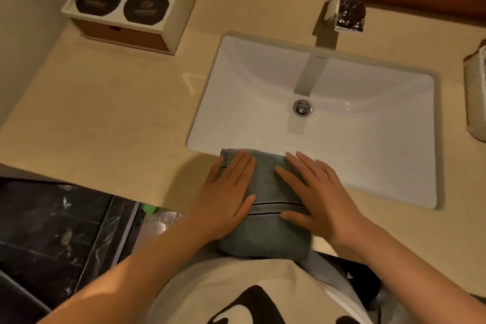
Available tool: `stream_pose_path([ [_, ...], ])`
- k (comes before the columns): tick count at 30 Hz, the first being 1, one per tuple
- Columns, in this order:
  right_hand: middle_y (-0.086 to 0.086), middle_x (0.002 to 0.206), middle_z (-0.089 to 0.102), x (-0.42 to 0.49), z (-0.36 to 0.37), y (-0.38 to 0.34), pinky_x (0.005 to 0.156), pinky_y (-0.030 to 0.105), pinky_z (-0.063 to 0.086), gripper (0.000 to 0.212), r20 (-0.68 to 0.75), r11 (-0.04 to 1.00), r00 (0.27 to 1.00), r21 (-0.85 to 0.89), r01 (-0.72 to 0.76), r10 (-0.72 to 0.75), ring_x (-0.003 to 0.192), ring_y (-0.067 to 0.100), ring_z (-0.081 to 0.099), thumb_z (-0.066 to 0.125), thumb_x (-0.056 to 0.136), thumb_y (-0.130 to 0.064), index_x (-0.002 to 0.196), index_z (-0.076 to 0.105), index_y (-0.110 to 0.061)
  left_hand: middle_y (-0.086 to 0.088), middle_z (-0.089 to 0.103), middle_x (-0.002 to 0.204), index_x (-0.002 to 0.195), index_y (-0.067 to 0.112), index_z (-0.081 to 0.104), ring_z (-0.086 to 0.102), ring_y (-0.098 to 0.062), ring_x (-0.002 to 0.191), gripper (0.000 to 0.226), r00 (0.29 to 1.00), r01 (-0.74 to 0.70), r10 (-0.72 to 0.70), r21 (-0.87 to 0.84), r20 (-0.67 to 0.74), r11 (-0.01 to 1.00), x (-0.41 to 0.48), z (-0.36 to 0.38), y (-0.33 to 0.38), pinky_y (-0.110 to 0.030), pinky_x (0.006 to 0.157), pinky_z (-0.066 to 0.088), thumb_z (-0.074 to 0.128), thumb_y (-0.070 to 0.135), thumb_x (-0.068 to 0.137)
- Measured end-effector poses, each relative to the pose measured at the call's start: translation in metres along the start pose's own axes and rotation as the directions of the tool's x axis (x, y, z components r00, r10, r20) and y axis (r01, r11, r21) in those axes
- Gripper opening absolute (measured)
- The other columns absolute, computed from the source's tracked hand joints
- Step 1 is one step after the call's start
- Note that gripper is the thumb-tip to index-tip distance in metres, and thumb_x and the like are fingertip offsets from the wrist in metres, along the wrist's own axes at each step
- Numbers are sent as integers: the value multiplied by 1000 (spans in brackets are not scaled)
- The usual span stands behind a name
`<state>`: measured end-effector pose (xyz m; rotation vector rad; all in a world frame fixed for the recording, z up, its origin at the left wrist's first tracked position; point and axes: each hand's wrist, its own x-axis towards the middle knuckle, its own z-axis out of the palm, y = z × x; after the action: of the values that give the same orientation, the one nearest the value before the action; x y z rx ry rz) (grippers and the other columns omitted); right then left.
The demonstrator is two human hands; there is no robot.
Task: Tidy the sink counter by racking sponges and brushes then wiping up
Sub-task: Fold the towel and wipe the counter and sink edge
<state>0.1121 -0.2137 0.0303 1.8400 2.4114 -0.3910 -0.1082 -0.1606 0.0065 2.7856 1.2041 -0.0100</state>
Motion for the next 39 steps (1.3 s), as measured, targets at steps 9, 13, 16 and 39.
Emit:
stream_pose_path([
  [9, 10, 153, 23, 16, 12, 28, 112, 43, 12, 78, 154, 877, 873, -61, 477, -463, 142, 25, 13, 28, 86, -68, 148, 20, -21, -10, 25, 153, 145, 6, 20, 19, -17, 140, 60, 928, 370, -373, -130, 0, 920, -17, 18, 56, -34, 111, 18, 23, 38, 95],
  [13, 12, 154, 21, 28, 16, 16, 112, 47, 15, 76, 161, 858, 854, -63, 510, -495, 143, 27, 13, 14, 90, -66, 148, 19, -17, -7, 20, 153, 146, 6, 17, 16, -16, 141, 61, 932, 359, -362, -133, 5, 924, -23, 18, 40, -31, 113, 12, 26, 37, 94],
  [16, 12, 155, 19, 46, 17, -8, 115, 46, 13, 77, 144, 853, 846, -21, 521, -513, 144, 29, 13, 13, 89, -65, 148, 21, -16, -4, 16, 153, 146, 7, 18, 14, -14, 141, 63, 918, 396, -396, -108, 22, 912, -35, 14, 15, -26, 113, 4, 29, 38, 93],
  [39, 9, 153, -28, 285, -12, -250, 114, 44, -15, 77, 282, 861, 821, 42, 507, -497, 140, 26, -28, 27, 92, -59, 146, -16, -25, 1, -5, 153, 146, 17, -3, -10, -3, 141, 68, 910, 409, -402, -61, 100, 911, -104, -20, -317, -17, 113, -9, 7, 56, 92],
])
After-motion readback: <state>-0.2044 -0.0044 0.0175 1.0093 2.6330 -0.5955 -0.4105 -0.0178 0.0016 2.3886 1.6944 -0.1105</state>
